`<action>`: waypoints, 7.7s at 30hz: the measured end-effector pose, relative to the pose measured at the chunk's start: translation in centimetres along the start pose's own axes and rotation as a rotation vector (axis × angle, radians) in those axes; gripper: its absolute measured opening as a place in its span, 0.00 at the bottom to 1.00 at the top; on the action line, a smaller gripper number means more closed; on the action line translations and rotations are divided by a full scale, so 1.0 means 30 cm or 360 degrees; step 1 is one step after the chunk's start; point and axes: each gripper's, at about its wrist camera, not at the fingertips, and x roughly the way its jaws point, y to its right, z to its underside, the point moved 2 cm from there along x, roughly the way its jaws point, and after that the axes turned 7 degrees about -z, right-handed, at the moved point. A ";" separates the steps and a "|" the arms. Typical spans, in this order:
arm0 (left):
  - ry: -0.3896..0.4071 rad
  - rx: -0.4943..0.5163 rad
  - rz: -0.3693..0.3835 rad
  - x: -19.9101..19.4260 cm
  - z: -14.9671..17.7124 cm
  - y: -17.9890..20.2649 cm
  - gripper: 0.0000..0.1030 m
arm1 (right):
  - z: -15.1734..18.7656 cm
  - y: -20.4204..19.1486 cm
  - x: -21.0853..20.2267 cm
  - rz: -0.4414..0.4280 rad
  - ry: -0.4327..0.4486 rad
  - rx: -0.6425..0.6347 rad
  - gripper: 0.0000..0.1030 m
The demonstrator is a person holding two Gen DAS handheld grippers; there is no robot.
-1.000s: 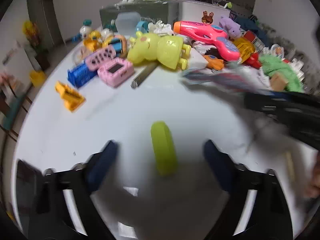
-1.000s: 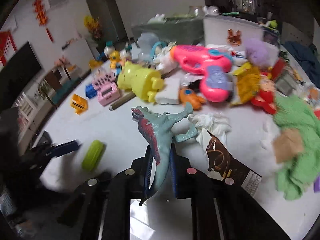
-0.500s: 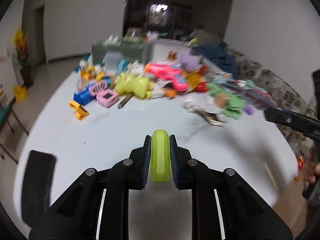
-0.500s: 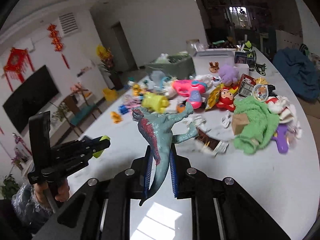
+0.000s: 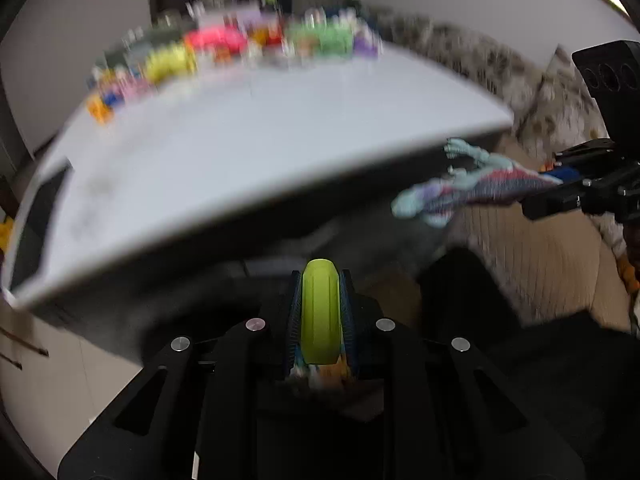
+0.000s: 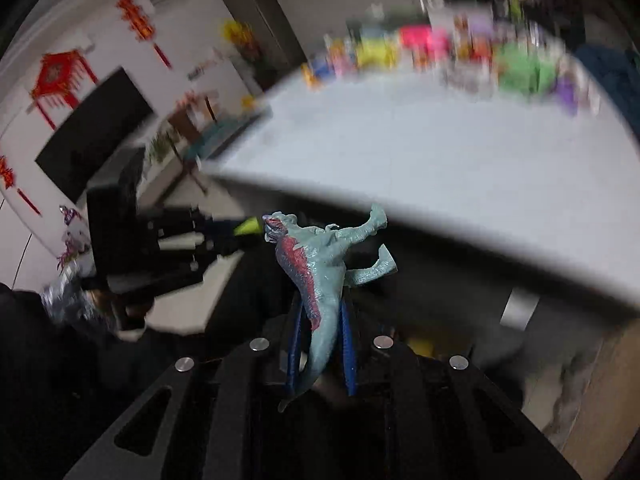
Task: Collect trash
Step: 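Lower both tools into the cardboard box and release the dinosaur and cylinder, then grasp the white paper strip with the right tool while the left tool grasps the white tissue, then lower both tools into the cardboard box and release the paper and tissue, then grasp the green fuzzy towel with the right tool, then grasp the wooden block with the left tool while the right tool holds the green towel, then lower both tools into the cardboard box and release the block and towel, then grasp the white crumpled paper ball with the right tool, then lower both tools into the cardboard box and release the wrapper and paper ball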
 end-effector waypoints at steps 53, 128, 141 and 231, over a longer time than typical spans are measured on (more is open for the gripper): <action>0.0183 -0.0205 -0.0072 0.511 -1.063 -0.313 0.22 | -0.727 0.434 -0.250 0.0257 0.0656 -0.0003 0.01; 0.0308 0.0053 -0.0074 0.472 -1.063 0.101 0.87 | -0.441 0.384 -0.826 0.0320 0.1284 -0.0021 0.13; 0.0055 -0.0117 -0.0169 0.682 -1.146 0.197 0.42 | -0.362 0.481 -0.743 0.0292 0.1180 0.0145 0.13; 0.0312 -0.0236 0.0023 0.265 -0.879 -0.006 0.36 | -0.320 0.447 -0.345 0.0203 0.0801 0.0136 0.20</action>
